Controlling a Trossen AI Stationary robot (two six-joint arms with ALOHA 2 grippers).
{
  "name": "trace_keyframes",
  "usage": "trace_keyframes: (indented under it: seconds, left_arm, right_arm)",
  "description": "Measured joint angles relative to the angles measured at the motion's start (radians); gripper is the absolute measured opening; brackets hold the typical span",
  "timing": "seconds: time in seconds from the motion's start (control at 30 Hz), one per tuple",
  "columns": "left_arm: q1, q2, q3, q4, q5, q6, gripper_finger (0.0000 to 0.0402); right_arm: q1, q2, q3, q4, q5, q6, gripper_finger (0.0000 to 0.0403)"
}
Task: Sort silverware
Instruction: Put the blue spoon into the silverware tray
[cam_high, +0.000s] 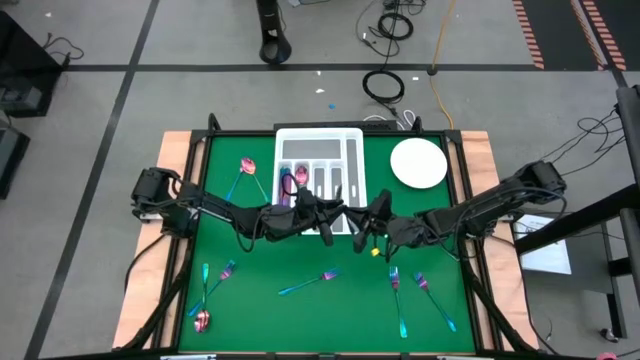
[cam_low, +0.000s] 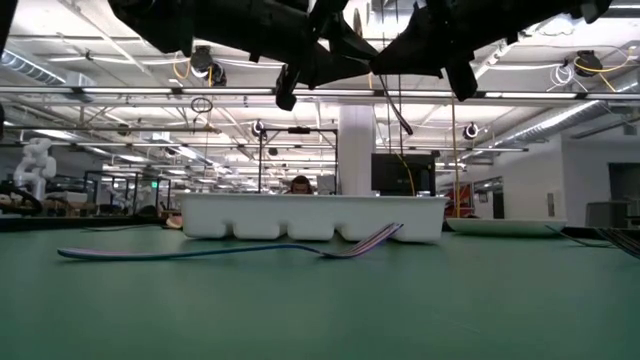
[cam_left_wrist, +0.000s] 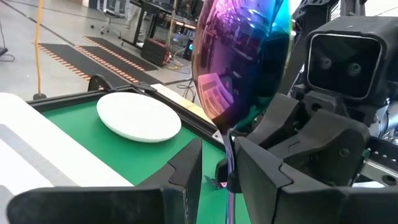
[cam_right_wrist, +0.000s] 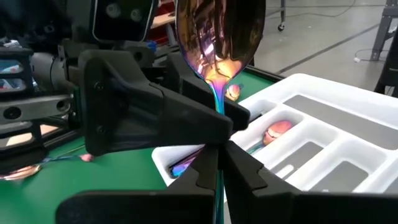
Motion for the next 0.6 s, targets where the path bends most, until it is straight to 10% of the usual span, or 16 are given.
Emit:
trace_keyframes:
  seconds: [0.6]
  left_arm:
    - [-0.001,0.000,0.000,-0.008,0.027,0.048,0.0010]
  right_arm:
    - [0.000,0.033,-0.001,0.043,-0.002,-0.020,0.0000]
